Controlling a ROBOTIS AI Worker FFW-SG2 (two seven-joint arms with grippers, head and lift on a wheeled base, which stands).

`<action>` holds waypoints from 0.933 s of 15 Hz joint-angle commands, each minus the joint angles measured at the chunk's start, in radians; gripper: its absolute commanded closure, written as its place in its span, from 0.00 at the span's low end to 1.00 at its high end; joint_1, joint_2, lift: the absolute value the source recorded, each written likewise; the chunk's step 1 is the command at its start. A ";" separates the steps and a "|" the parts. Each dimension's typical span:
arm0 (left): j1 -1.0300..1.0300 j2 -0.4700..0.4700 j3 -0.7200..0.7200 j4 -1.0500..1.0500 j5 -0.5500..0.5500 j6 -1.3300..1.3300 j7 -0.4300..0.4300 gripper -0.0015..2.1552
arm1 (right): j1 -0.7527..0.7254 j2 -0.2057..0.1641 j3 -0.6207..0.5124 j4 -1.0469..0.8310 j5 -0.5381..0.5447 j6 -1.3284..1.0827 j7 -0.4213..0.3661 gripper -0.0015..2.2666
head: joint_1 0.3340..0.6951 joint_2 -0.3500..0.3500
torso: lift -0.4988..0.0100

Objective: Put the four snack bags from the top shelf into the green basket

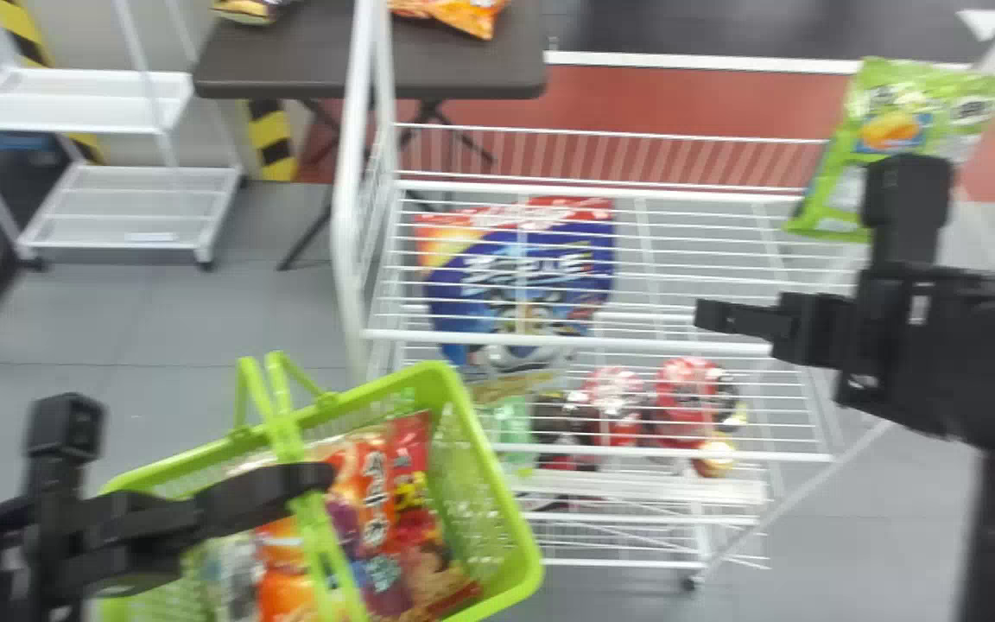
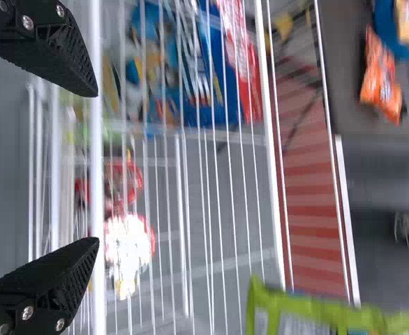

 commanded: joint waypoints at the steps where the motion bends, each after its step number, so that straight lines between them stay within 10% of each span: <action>1: 0.006 0.000 0.006 0.001 -0.001 -0.003 -0.011 1.00 | -0.071 0.001 -0.035 0.181 0.072 -0.228 -0.021 0.03 | 1.00 0.27 | 0.98; 14: 0.003 0.003 0.022 0.053 -0.011 -0.024 -0.011 1.00 | -0.505 -0.036 -0.156 0.973 0.440 -0.768 -0.124 0.04 | 1.00 0.06 | 0.98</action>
